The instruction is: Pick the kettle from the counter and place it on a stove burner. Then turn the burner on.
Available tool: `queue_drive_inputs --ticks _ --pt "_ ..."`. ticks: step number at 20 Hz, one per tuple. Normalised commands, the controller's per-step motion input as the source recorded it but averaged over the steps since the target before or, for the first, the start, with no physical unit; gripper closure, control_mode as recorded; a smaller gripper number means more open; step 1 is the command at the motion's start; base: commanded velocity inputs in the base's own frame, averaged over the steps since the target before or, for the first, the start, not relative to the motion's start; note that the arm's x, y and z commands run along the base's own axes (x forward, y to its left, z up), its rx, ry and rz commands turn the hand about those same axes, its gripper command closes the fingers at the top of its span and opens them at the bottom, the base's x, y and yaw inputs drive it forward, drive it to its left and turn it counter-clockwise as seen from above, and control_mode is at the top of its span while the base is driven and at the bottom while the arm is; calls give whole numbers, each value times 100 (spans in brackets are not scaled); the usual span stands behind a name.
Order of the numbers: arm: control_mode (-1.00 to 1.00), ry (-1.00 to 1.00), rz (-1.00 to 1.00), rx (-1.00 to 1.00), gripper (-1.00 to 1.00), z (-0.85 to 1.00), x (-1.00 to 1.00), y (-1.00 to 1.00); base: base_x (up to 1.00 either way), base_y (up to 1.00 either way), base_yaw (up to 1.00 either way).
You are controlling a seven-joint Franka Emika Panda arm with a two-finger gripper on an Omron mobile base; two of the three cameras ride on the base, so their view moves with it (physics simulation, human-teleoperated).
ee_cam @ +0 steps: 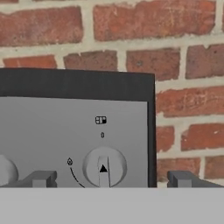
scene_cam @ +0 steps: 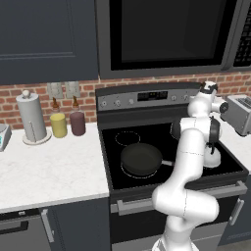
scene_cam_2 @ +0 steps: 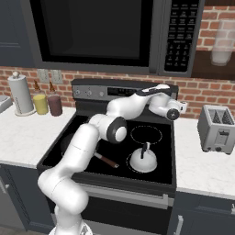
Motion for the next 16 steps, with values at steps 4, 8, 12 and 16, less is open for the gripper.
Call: queue_drive_inputs --ticks 4,8,12,16 --pt "-100 0 0 0 -100 0 6 3 0 0 0" --pt "-100 0 0 0 -100 0 7 0 0 0 0" --pt "-100 0 0 0 -100 0 6 0 0 0 0" --pt "-100 0 0 0 -100 0 5 0 0 0 0"
